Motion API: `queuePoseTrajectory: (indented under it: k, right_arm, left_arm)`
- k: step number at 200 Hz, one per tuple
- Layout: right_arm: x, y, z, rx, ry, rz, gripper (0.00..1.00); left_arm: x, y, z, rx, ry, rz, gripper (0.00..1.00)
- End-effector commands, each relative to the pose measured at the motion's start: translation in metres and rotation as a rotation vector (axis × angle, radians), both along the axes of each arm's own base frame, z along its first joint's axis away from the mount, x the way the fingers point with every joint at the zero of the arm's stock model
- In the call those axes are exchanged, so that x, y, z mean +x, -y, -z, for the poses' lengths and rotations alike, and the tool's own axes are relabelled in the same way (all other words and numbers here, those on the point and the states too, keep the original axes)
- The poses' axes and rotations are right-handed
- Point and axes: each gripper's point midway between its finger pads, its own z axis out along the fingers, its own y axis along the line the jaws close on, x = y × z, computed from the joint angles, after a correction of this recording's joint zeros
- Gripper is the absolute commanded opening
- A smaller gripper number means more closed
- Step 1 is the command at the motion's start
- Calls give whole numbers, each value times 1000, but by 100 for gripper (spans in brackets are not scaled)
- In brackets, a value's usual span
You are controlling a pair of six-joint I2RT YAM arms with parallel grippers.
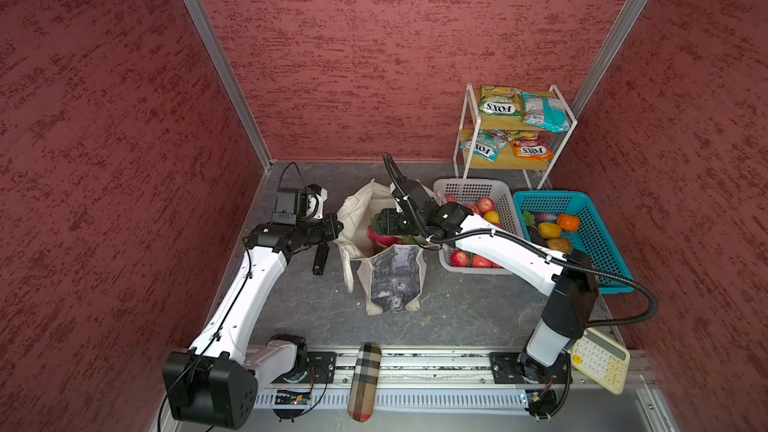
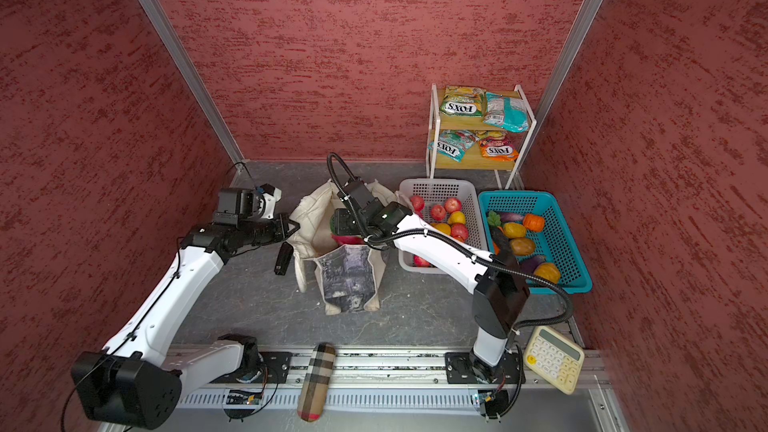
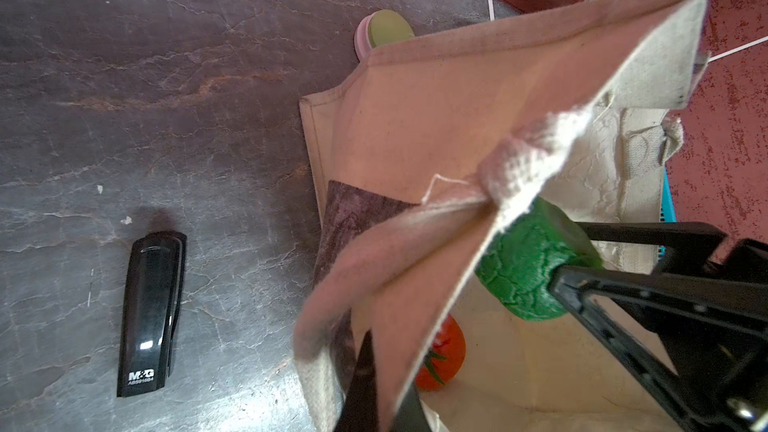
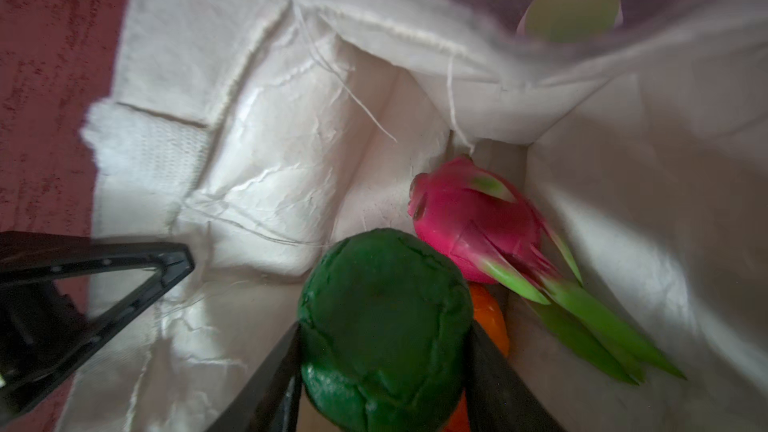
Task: Place the food into the grocery bag and tie it
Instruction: 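Lower the green fruit into the bag and open the right gripper, then move the right gripper back over the teal basket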
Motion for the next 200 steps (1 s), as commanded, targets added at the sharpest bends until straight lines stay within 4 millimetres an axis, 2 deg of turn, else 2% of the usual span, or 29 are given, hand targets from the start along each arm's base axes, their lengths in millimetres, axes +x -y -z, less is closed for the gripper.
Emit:
queuePoseTrajectory:
  k: [1, 30, 43, 49, 53, 57, 95, 129, 149, 172, 200]
  right_arm:
    - [5, 3, 11, -48, 10, 15, 54]
    - [5, 4, 17, -68, -3, 20, 57]
    - [6, 5, 16, -75, -1, 25, 67]
    - [6, 5, 16, -78, 2, 24, 73]
    - [6, 5, 16, -79, 2, 25, 95]
    - [7, 6, 15, -80, 3, 26, 99]
    - [5, 8, 3, -87, 10, 25, 99]
    - [6, 24, -38, -104, 87, 46, 99]
    - [6, 47, -68, -142, 156, 93, 99]
    - [1, 81, -102, -204, 254, 144, 99]
    - [-7, 126, -130, -264, 363, 212, 99]
  left_arm:
    - [-1, 2, -7, 0, 38, 11, 0]
    - [-1, 2, -8, 3, 40, 11, 0]
    - [-1, 2, -8, 1, 39, 12, 0]
    - [-1, 2, -8, 2, 40, 11, 0]
    - [-1, 2, -8, 2, 40, 12, 0]
    - [-1, 2, -8, 2, 40, 11, 0]
    - [-1, 2, -8, 2, 42, 11, 0]
    - [-1, 3, -9, 2, 44, 13, 0]
    - [-2, 4, -8, 3, 41, 18, 0]
    - [-2, 4, -9, 6, 46, 17, 0]
    - [-2, 4, -9, 6, 47, 17, 0]
